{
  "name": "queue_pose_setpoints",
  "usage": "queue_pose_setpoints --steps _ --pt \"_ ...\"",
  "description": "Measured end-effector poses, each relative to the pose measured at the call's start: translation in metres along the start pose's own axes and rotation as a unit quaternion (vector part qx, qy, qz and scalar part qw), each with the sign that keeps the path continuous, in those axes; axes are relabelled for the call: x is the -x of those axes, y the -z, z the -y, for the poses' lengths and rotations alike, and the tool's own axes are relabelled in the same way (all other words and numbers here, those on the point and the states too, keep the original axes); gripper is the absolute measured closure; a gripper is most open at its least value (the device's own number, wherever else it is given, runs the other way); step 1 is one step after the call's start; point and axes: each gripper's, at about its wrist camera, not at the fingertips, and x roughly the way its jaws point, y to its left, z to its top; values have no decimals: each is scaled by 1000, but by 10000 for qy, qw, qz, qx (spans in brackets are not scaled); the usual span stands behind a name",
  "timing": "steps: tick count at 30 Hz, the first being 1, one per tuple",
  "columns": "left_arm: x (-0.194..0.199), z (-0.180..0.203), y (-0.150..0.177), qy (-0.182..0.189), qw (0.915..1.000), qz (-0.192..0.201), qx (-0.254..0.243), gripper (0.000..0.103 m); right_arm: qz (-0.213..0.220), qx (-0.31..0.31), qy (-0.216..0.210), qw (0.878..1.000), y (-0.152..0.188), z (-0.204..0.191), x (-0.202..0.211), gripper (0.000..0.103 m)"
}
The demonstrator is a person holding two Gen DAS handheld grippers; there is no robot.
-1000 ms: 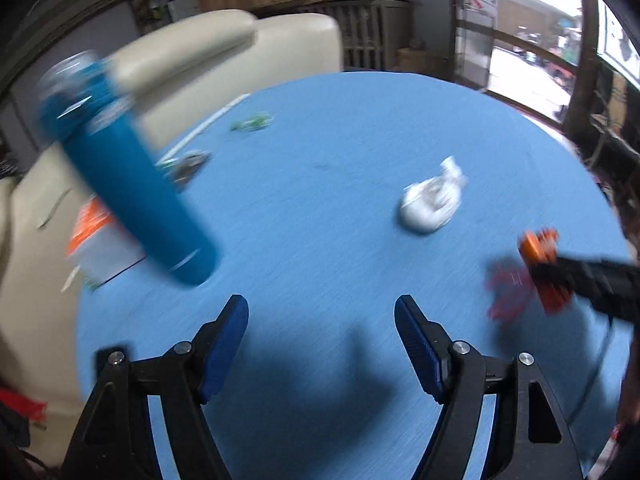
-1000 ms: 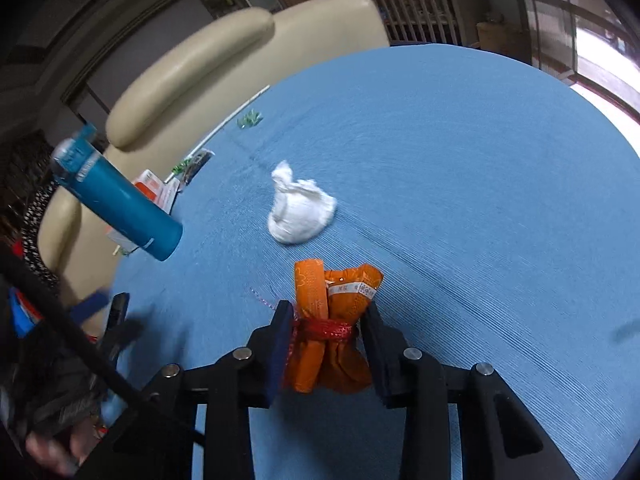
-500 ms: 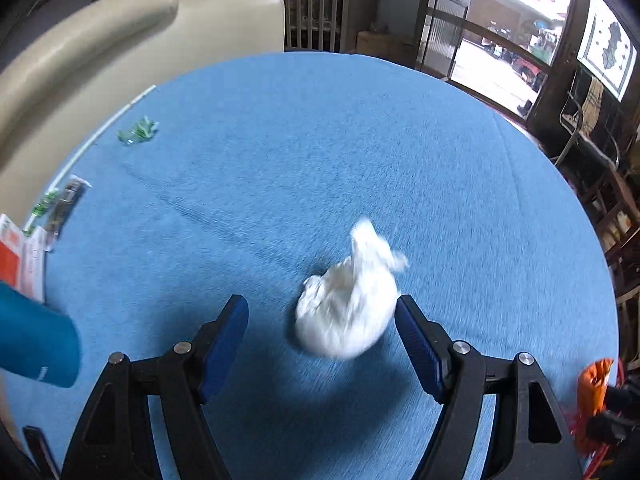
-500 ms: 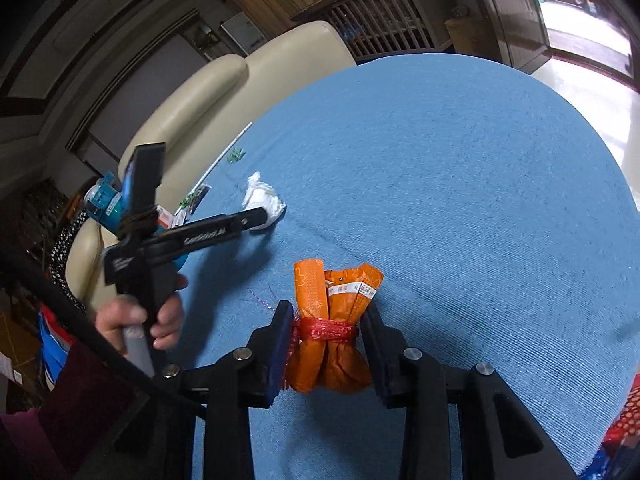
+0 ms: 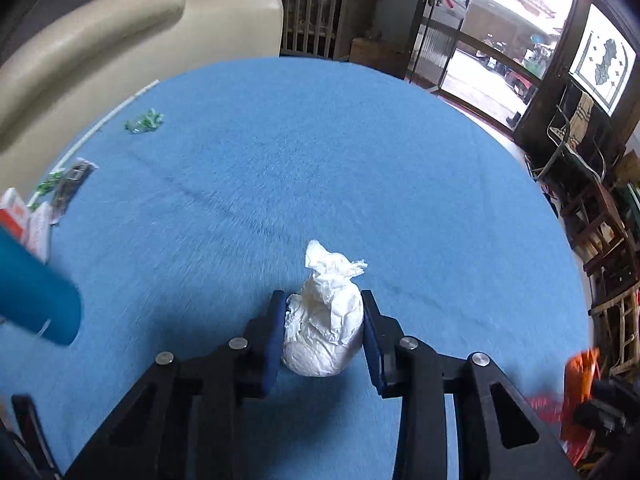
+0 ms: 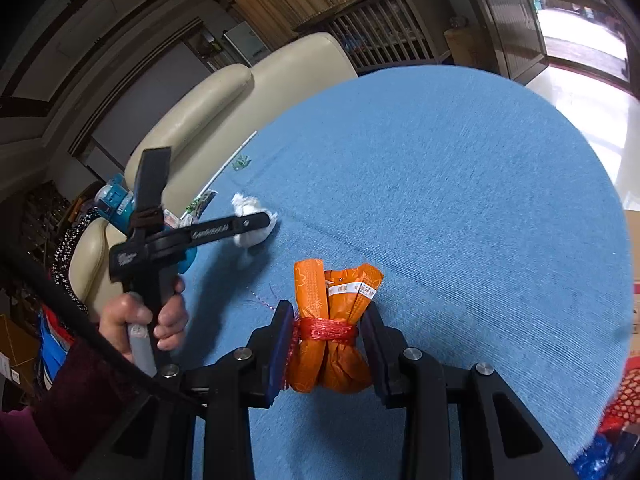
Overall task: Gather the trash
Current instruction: 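Lift the orange bag and white tissue off the table with both tools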
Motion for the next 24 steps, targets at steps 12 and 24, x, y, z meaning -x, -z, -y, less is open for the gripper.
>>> queue_pose_setpoints --steps 12,24 --pt "120 42 57 -342 9961 662 -463 66 625 86 49 9980 20 -22 83 66" --pt "197 94 100 -22 9874 1288 -914 65 1302 73 269 9911 44 -22 165 66"
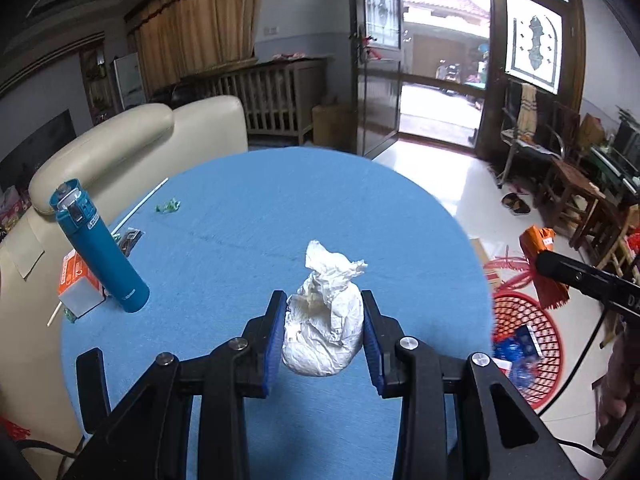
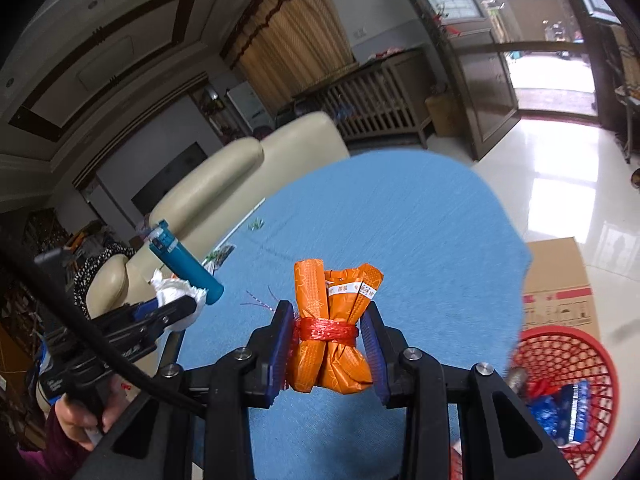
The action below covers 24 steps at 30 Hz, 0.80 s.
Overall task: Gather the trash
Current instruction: 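Lift the orange bag and white tissue off the table with both tools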
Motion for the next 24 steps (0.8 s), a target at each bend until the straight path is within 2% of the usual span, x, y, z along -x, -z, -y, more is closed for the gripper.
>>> queue_pose_setpoints --steps 9,24 --pt "26 31 7 19 9998 67 -193 65 383 -34 122 9992 6 11 55 66" --pt "48 63 5 -354 9963 336 -714 65 657 -169 167 9976 7 25 86 66"
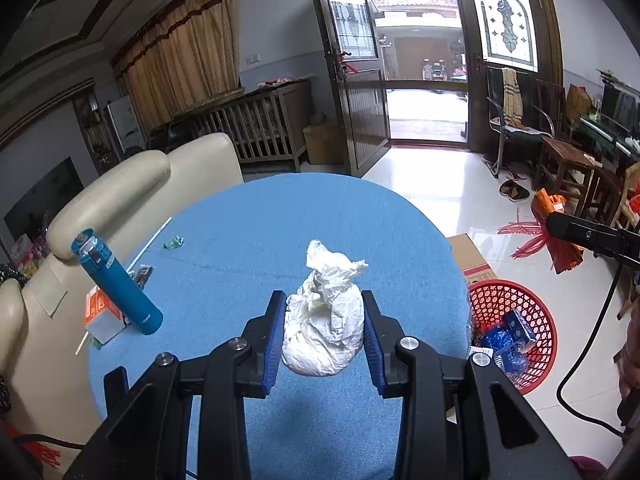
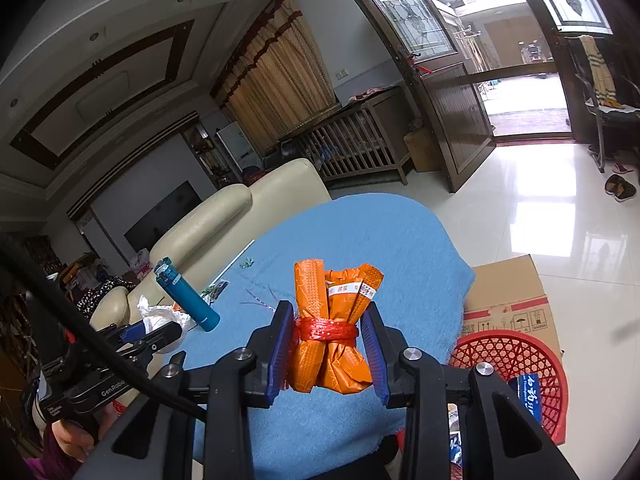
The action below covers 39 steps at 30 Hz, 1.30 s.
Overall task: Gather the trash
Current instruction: 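Lift the orange bag and white tissue off the table with both tools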
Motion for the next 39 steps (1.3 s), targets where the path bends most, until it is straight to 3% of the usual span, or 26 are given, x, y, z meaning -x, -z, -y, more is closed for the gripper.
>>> queue_pose_setpoints --steps 15,39 --pt "6 12 -1 -151 9995 141 -248 65 61 11 -50 10000 1 2 6 66" --pt "0 31 -2 -196 9986 49 -483 65 73 -204 -17 9998 0 15 14 66"
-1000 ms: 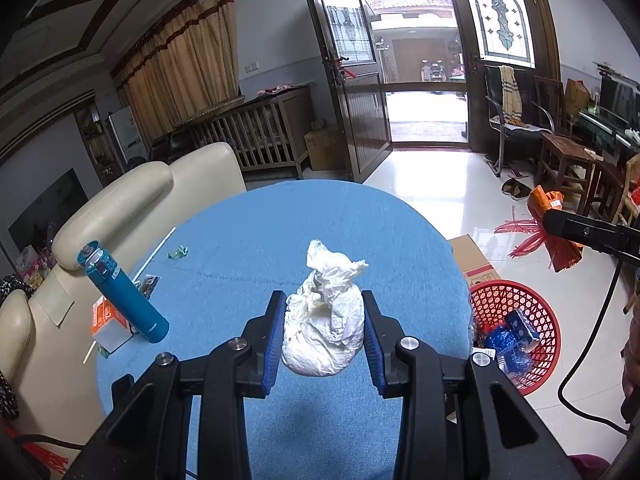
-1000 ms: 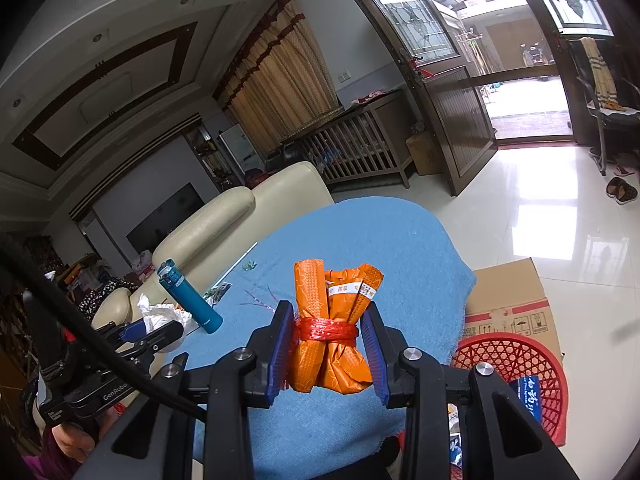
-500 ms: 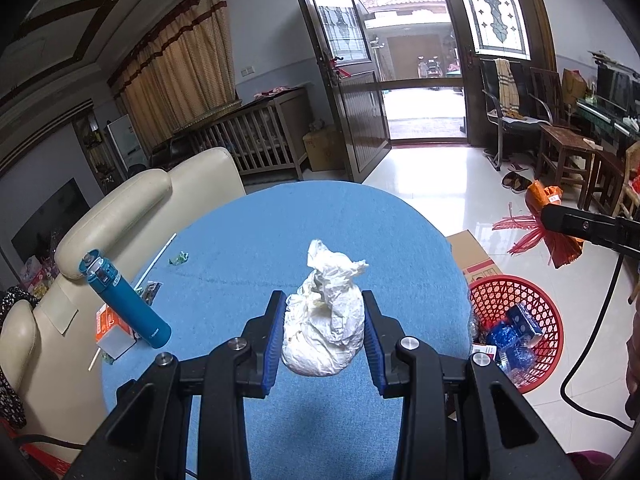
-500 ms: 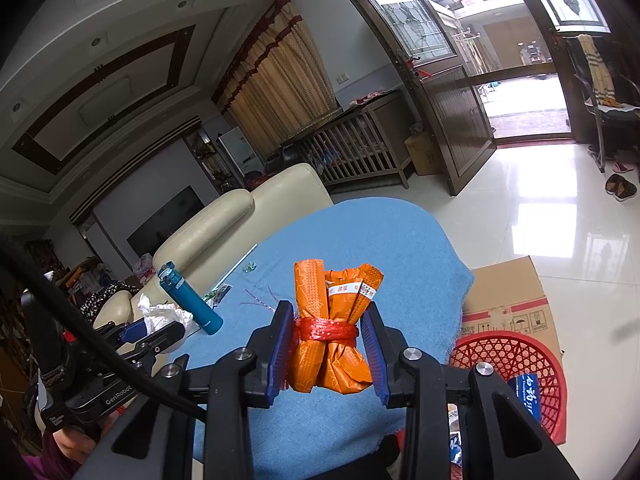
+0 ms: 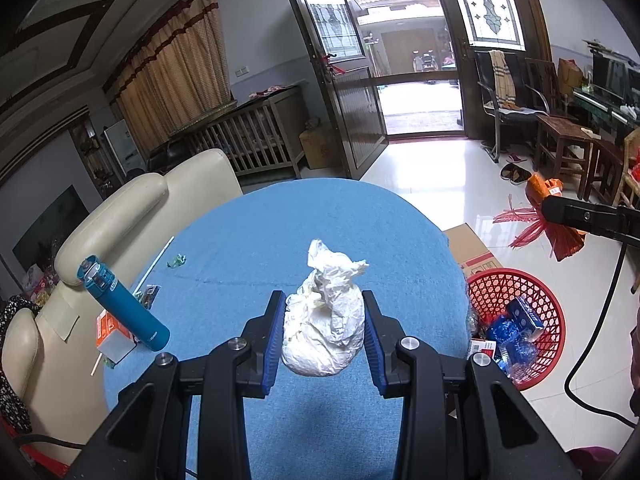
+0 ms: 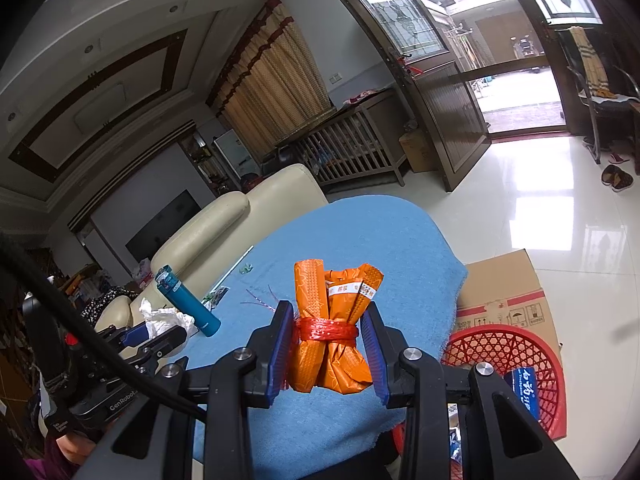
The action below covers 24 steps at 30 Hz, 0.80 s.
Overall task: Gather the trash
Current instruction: 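Lift the orange bag and white tissue off the table with both tools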
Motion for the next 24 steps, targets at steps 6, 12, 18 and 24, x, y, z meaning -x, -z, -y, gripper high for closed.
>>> queue_pose_setpoints --steps 6,12,18,24 --pt "-1 7 -1 10 10000 -6 -66 65 12 -61 25 10000 1 4 2 66" --pt "-4 12 -2 33 9999 -18 -122 65 23 -108 41 9999 1 9 3 66" --pt "-5 19 -2 39 9998 -48 -192 65 36 -175 46 9998 1 13 5 66" --pt "-7 24 -4 36 9997 -66 -248 64 37 -239 49 9997 2 18 6 66"
